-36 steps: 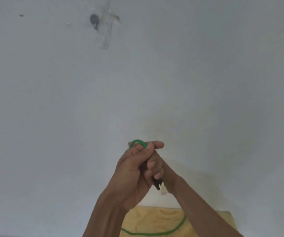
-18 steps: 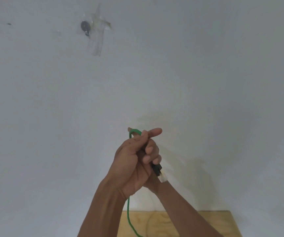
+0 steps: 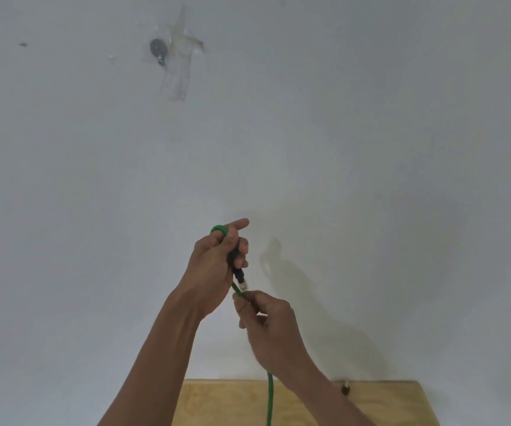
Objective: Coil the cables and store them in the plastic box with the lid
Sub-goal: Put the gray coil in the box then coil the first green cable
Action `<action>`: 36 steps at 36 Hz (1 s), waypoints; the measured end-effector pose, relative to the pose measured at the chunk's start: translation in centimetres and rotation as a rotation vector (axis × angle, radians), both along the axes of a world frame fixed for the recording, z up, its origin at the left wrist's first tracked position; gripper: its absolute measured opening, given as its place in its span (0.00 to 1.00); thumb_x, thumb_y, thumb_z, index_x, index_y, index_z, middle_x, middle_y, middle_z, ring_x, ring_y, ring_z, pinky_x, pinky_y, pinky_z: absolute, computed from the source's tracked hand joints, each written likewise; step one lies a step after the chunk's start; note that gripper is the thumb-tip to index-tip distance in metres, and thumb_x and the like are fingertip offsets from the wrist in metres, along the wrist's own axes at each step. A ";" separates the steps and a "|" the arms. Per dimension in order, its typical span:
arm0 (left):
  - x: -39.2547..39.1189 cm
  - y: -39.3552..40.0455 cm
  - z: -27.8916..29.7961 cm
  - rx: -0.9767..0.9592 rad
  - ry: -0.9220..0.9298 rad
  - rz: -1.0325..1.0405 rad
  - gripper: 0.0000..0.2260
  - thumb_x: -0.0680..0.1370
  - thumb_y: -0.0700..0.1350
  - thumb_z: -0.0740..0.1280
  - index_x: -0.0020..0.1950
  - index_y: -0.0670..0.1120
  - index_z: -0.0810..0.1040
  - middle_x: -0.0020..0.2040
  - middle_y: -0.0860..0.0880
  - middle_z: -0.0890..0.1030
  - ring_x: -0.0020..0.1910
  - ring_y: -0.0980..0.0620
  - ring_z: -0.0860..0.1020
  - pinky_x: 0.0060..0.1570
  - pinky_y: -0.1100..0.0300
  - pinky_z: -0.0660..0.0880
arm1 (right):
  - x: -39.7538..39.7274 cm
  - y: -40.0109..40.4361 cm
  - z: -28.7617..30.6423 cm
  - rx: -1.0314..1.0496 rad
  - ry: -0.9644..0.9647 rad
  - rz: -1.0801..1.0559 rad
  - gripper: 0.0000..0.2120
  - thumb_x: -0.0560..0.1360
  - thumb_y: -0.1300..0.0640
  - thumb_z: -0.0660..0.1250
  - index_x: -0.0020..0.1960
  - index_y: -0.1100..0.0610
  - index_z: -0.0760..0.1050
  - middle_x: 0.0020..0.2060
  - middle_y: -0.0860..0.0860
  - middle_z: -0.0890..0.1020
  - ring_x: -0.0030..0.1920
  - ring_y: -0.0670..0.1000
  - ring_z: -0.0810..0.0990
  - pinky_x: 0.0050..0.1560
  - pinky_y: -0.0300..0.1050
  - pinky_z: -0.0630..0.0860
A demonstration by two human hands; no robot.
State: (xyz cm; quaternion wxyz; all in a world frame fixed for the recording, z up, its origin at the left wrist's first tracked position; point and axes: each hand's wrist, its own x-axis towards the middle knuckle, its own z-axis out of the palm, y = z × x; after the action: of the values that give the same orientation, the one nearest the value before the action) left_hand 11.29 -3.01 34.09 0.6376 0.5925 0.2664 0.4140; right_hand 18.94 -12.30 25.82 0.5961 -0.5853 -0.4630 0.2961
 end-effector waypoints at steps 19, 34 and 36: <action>-1.1 -2.2 -2.9 0.205 0.444 -0.255 0.23 0.86 0.53 0.51 0.50 0.37 0.77 0.34 0.44 0.78 0.32 0.49 0.73 0.40 0.52 0.70 | 9.1 -0.4 8.3 0.083 -0.657 0.171 0.07 0.72 0.52 0.75 0.48 0.44 0.81 0.38 0.40 0.85 0.36 0.49 0.81 0.42 0.49 0.79; 1.3 -6.7 -1.3 -0.046 -0.090 -0.535 0.10 0.80 0.46 0.61 0.44 0.43 0.77 0.32 0.45 0.71 0.31 0.48 0.67 0.39 0.55 0.72 | 9.3 0.2 5.0 0.163 0.112 0.308 0.11 0.71 0.53 0.71 0.47 0.60 0.84 0.36 0.56 0.85 0.39 0.57 0.79 0.41 0.52 0.72; 1.5 -6.4 -0.9 0.009 -0.117 -0.520 0.10 0.81 0.45 0.61 0.46 0.41 0.77 0.32 0.45 0.73 0.33 0.47 0.69 0.42 0.53 0.71 | 8.6 -0.4 3.9 0.117 0.135 0.303 0.10 0.71 0.58 0.64 0.36 0.50 0.82 0.26 0.49 0.81 0.30 0.53 0.75 0.34 0.46 0.69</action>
State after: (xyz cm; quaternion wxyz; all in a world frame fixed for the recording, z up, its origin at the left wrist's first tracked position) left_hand 12.82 -9.39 33.23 0.7343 0.6188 0.0661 0.2712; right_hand 27.50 -12.71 29.75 0.6074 -0.4520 -0.5212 0.3940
